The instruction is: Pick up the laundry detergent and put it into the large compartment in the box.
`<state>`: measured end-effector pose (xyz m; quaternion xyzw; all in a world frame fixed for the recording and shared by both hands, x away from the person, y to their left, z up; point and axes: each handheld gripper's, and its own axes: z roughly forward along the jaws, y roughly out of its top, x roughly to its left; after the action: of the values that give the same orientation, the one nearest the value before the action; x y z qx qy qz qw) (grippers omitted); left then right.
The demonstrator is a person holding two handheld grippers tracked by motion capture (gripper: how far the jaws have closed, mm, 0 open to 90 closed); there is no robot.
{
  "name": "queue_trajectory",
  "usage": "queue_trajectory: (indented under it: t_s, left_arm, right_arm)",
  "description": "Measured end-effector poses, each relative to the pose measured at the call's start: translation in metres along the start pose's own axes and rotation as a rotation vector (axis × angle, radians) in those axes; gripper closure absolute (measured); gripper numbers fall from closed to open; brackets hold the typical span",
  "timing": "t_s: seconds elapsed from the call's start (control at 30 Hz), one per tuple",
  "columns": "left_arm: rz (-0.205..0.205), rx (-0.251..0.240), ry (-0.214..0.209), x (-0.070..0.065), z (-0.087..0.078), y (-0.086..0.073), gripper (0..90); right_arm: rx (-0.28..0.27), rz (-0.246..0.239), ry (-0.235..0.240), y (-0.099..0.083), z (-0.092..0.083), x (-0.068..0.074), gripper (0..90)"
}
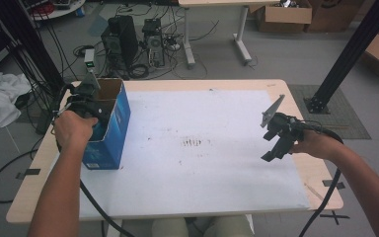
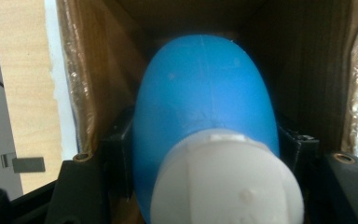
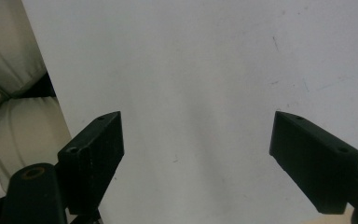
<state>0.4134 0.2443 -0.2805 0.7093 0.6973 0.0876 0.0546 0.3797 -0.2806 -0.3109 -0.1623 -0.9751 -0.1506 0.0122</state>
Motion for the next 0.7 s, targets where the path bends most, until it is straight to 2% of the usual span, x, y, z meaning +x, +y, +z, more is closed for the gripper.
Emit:
queue_trajectory:
  t_s: [0.7]
  left_arm:
    - [-0.008,-0.011,-0.025,0.0057,0.0009,-0.0030,37.5]
  right_arm:
    - [0.004,-0.004,0.002,0.0037,0.0016,0.0013,17.6]
